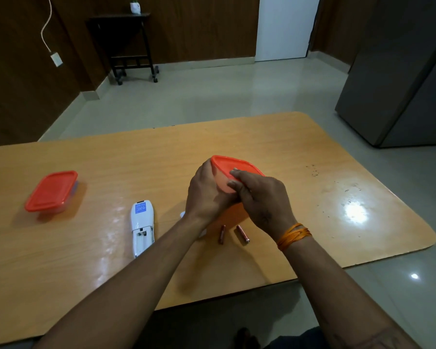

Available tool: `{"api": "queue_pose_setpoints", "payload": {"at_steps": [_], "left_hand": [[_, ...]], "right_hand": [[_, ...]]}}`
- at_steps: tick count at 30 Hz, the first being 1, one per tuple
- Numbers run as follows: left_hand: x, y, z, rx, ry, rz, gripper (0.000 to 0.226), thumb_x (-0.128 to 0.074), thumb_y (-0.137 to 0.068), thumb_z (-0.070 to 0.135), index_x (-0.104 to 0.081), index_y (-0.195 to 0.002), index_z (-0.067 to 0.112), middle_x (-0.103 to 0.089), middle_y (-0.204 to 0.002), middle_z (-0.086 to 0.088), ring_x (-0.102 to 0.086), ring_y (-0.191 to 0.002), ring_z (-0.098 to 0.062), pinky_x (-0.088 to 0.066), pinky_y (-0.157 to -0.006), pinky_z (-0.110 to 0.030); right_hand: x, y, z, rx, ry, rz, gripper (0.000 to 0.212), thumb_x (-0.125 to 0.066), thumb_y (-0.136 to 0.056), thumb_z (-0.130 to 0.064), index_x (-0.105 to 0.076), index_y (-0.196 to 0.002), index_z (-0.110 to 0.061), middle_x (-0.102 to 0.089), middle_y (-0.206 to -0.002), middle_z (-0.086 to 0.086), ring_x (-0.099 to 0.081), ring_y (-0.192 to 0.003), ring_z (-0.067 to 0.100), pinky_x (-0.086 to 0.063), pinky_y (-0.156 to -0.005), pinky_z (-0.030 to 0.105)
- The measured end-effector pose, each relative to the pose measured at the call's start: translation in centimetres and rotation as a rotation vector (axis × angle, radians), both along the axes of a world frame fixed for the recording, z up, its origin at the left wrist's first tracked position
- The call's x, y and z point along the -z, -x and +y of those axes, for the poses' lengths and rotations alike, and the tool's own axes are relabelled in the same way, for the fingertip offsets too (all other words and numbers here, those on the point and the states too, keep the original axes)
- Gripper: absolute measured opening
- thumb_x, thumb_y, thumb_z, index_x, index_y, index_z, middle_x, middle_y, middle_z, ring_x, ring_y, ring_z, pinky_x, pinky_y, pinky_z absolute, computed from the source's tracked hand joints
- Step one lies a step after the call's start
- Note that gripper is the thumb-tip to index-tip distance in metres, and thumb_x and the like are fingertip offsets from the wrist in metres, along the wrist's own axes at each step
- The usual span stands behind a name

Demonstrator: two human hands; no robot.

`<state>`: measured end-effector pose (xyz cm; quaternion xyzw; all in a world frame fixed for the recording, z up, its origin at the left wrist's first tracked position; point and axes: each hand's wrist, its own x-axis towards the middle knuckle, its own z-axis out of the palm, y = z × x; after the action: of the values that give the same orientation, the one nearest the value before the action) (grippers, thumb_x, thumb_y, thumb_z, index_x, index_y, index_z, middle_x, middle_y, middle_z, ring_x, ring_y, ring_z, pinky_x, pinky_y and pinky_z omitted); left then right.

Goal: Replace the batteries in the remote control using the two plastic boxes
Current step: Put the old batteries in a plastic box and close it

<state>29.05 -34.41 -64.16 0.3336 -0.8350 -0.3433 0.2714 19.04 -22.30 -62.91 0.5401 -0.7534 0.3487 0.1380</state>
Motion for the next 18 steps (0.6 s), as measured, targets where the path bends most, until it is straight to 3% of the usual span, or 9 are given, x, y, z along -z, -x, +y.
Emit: {"api": "queue_pose_setpoints", "payload": {"at_steps": [3, 6, 10, 18], "left_hand": [[0.0, -0.1, -0.2, 0.005, 0.038, 0.0, 0.106, -0.088, -0.063, 0.065, -0.041, -0.149, 0.022, -0.059, -0.143, -0.002, -0.058, -0.127, -0.022, -0.053, -0.098, -0.032], [0.2, -0.2, -0.6, 0.022, 0.04, 0.006, 0.106, -0.088, -0.064, 0.063, -0.042, -0.149, 0.021, -0.06, -0.141, -0.003, -0.059, -0.126, -0.024, -0.055, -0.097, -0.033], [0.1, -0.6, -1.9, 0.035, 0.038, 0.01, 0.11, -0.092, -0.06, 0.062, -0.044, -0.149, 0.019, -0.061, -0.141, -0.003, -0.059, -0.125, -0.023, -0.055, -0.095, -0.032], [-0.1, -1.0, -3.5, 0.061, 0.035, 0.008, 0.104, -0.094, -0.054, 0.062, -0.051, -0.14, 0.023, -0.065, -0.129, 0.004, -0.06, -0.112, -0.015, -0.052, -0.086, -0.026]], "right_hand": [[-0.4, 0.3, -0.1, 0.03, 0.066, -0.04, 0.049, -0.046, -0.103, -0.045, -0.076, -0.12, -0.011, -0.081, -0.101, 0.011, -0.078, -0.083, 0.03, -0.058, -0.071, 0.03], [0.2, 0.3, -0.1, -0.023, 0.05, -0.039, 0.05, -0.049, -0.102, -0.046, -0.072, -0.128, -0.01, -0.078, -0.119, 0.012, -0.076, -0.103, 0.03, -0.064, -0.084, 0.04], [1.8, 1.7, 0.2, -0.097, 0.02, -0.075, 0.042, -0.062, -0.101, -0.03, -0.066, -0.135, -0.007, -0.068, -0.138, 0.014, -0.066, -0.126, 0.032, -0.057, -0.102, 0.045], [2.1, 1.8, -0.4, 0.022, 0.042, 0.061, 0.045, -0.043, -0.106, -0.034, -0.069, -0.128, -0.004, -0.077, -0.118, 0.016, -0.077, -0.101, 0.034, -0.066, -0.079, 0.046]]}}
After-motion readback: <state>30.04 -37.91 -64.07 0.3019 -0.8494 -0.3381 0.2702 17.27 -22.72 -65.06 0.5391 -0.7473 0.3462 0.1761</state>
